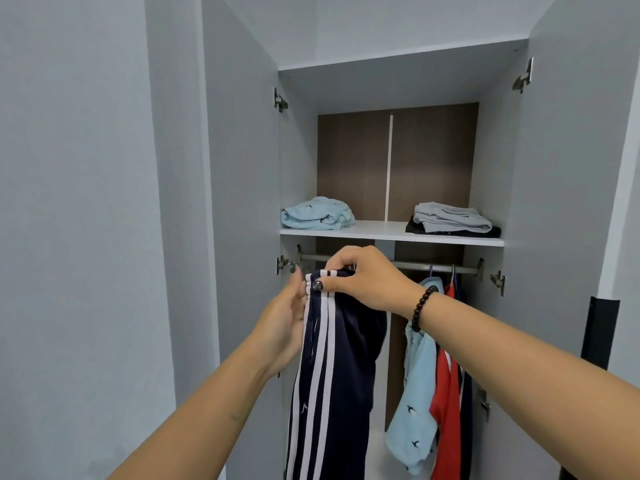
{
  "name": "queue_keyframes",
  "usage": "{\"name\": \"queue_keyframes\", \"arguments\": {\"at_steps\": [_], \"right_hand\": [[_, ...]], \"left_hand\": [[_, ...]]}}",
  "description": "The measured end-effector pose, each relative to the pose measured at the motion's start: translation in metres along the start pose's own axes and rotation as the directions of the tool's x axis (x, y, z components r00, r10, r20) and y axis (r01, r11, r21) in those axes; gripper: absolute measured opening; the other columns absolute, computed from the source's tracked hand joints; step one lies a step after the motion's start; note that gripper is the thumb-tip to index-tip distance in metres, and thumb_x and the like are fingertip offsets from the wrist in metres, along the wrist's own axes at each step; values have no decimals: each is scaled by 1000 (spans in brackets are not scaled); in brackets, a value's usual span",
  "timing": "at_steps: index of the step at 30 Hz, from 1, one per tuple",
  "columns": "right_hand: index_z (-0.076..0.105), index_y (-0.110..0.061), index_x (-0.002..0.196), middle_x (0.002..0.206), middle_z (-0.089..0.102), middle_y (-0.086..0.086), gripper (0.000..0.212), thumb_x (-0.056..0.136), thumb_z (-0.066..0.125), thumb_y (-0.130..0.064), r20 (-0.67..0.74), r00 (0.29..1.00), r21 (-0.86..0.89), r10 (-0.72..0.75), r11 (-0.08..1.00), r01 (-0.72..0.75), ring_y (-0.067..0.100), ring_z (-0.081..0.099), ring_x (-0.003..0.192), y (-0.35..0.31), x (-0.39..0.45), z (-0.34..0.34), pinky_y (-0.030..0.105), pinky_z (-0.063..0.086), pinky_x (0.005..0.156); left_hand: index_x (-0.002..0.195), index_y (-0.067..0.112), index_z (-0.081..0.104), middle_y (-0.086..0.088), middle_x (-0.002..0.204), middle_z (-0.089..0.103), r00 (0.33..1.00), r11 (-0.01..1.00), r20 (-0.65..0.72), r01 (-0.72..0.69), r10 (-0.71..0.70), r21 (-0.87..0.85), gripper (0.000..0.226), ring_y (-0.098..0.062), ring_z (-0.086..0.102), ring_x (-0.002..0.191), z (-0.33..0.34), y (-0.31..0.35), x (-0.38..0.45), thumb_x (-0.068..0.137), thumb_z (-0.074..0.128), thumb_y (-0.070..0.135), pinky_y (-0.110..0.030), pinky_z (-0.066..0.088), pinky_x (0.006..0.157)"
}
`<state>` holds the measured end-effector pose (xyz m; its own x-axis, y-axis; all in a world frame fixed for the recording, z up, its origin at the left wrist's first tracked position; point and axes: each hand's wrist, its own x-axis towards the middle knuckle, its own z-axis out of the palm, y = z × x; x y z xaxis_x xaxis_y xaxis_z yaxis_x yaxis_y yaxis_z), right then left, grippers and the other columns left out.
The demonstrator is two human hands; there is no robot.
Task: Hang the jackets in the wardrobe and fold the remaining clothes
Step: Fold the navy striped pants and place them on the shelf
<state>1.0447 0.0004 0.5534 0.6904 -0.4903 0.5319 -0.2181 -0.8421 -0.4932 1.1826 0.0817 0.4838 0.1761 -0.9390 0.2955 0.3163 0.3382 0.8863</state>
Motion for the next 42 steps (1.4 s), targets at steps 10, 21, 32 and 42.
{"name": "queue_keyframes", "arguments": {"at_steps": [10, 21, 32, 42], "right_hand": [[78, -11, 88, 96, 74, -6, 10, 85, 71, -18, 102, 988, 260, 112, 956, -136, 13, 68, 93, 9, -15, 3, 20, 55, 82], [73, -19, 93, 90, 75, 0, 17, 82, 72, -6, -8, 982, 329, 186, 928, -174, 12, 70, 89, 32, -24, -18, 32, 55, 90], [66, -23, 98, 93, 65, -8, 35, 72, 81, -40, 285, 958, -207, -16, 975, 78, 6, 62, 82, 20, -28, 5, 25, 53, 74], [68, -20, 98, 98, 61, -5, 28, 84, 66, -44, 70, 996, -482, -47, 873, 75, 12, 56, 94, 13, -16, 39, 33, 51, 79]], "left_hand": [[109, 10, 69, -16, 105, 72, 995, 958, -54, -63, 81, 279, 36, -31, 70, 98, -7, -16, -12, 75, 78, 3, -36, 57, 84], [104, 21, 74, -11, 105, 73, 995, 947, -12, -92, 100, 307, 40, -27, 70, 99, -14, -9, -19, 66, 82, 12, -29, 57, 80], [110, 18, 71, -7, 106, 74, 983, 887, 73, -181, 166, 425, 45, -23, 70, 99, -25, -5, -28, 67, 82, 13, -26, 56, 80], [107, 23, 69, 6, 94, 76, 962, 826, -180, -74, 208, 559, 26, -12, 72, 88, -51, -23, -45, 83, 75, 14, -27, 58, 80]]}}
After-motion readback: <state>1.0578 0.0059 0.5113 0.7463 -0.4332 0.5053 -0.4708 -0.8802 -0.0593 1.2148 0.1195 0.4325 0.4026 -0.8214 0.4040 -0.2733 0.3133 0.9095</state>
